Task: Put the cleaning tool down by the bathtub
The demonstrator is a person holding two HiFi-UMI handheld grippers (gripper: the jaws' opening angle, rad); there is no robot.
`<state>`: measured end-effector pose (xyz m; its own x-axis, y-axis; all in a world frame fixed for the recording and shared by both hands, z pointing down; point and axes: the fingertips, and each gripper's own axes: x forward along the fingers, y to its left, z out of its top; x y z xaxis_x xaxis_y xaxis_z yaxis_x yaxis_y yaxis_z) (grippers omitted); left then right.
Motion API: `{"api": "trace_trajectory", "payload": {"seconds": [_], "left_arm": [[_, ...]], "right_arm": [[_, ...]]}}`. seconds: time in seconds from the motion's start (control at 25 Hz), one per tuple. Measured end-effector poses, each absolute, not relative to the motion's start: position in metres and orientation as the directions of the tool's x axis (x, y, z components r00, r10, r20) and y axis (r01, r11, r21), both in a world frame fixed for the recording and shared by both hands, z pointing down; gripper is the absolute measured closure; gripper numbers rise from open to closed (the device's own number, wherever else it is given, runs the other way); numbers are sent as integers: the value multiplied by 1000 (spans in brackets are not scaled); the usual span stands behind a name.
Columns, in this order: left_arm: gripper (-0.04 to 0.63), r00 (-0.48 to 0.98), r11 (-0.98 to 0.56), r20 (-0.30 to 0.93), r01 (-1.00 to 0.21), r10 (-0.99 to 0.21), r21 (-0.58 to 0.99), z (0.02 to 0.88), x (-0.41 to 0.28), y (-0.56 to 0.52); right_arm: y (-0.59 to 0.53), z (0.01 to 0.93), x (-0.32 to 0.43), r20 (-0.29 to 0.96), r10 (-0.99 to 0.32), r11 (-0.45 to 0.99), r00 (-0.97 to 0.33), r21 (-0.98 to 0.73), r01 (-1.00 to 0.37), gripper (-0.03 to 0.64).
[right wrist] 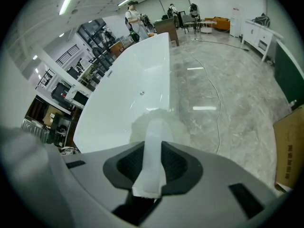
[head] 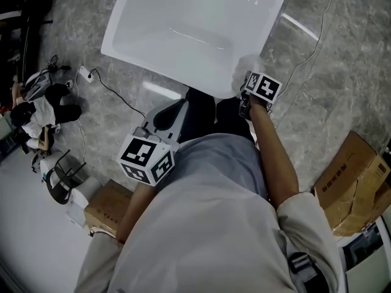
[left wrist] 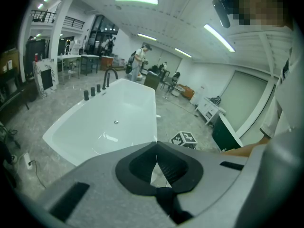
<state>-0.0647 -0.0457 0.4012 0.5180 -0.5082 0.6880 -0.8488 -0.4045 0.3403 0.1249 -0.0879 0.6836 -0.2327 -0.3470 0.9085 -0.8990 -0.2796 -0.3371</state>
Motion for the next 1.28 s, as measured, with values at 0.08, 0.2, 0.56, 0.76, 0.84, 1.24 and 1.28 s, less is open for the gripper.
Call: {"api": "trace_trajectory", "payload": {"seconds": [0.08, 0.2, 0.56, 0.76, 0.84, 1.24, 1.28], "left_arm": [[591, 522, -403, 686, -847, -507, 347, 401, -66, -46], [591, 526, -399, 682, -846, -508, 355, 400, -66, -48], [591, 539, -396, 666, -839, -516, 373, 398, -68, -50], [591, 544, -392, 661, -837, -516, 382, 397, -70, -49], [591, 545, -390, 660, -837, -517, 385, 398, -71, -49], [591, 554, -388, 654, -831, -514, 399, 400, -67, -50], [591, 555, -390, 654, -830, -513, 399, 400, -67, -50]], "right_arm": [[-89, 683, 124, 908, -347, -283, -233, -339, -897, 531], [-90, 684, 122, 909, -343, -281, -236, -339, -898, 531], [-93, 682, 113, 898, -344, -262, -274, -372, -891, 523], [-90, 679, 109, 898, -338, -260, -281, -376, -889, 500], [-89, 679, 109, 899, -335, -264, -281, -376, -888, 491], [-83, 676, 110, 899, -332, -266, -286, -380, -886, 482], [-83, 675, 110, 898, -333, -266, -288, -382, -885, 480]]}}
